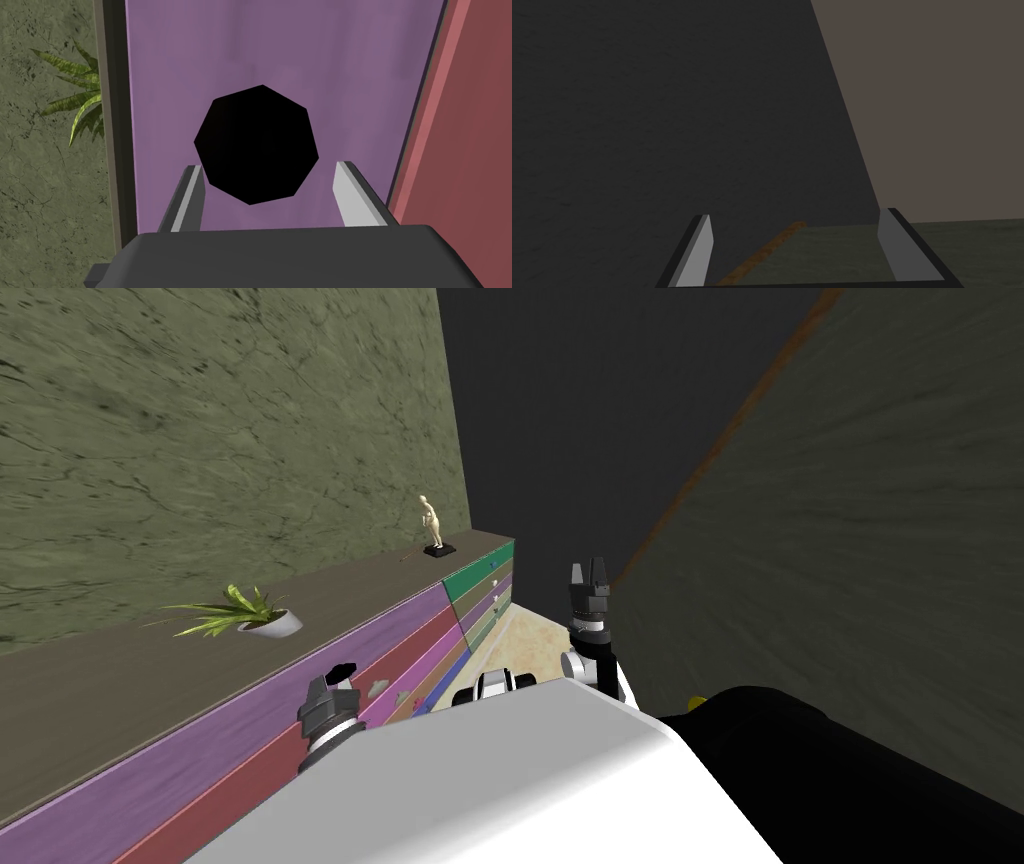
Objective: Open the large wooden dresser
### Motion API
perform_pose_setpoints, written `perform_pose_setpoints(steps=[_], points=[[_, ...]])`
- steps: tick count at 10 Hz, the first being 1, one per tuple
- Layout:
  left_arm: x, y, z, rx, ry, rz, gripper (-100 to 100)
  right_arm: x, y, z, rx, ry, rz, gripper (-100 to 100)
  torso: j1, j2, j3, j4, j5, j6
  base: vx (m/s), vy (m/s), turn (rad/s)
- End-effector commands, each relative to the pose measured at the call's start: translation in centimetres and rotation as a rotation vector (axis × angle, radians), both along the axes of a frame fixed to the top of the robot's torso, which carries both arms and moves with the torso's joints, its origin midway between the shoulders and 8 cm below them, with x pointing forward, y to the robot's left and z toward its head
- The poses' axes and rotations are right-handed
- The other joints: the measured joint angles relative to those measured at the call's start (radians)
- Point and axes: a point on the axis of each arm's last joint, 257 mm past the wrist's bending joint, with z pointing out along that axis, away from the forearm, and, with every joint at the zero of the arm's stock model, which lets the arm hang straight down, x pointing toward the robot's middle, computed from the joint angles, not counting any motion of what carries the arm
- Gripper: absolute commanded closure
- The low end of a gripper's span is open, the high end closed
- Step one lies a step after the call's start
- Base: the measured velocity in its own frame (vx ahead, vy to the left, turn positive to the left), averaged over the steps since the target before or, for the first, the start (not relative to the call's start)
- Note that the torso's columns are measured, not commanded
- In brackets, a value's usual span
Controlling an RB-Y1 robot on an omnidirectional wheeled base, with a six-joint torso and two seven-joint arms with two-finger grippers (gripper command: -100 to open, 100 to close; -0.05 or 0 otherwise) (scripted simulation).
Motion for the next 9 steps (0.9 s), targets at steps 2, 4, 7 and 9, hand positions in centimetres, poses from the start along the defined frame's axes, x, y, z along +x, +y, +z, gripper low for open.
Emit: perform_pose_setpoints(steps=[2,4,7,9], points=[[-0.1,-0.3,0.2,0.001,-0.003,-0.002,100,0.0,0.0,0.0,0.0,0.0,0.0,0,0.007,-0.006,-0.003,-0.001,0.001,-0.002,-0.051,-0.067,-0.013],[-0.5,-0.4,0.3,-0.002,0.006,-0.002,100,0.0,0.0,0.0,0.0,0.0,0.0,0,-0.003,-0.004,-0.003,-0.001,-0.001,0.0,-0.102,-0.174,0.017],[-0.7,-0.6,0.4,-0.002,0.006,-0.002,100,0.0,0.0,0.0,0.0,0.0,0.0,0,0.002,-0.006,-0.005,0.0,-0.002,0.0,-0.078,-0.107,0.009],[-1.0,-0.9,0.4,-0.003,0.01,-0.004,100,0.0,0.0,0.0,0.002,0.0,0.001,0,-0.002,-0.003,-0.003,0.0,-0.001,0.002,-0.14,-0.137,0.003]])
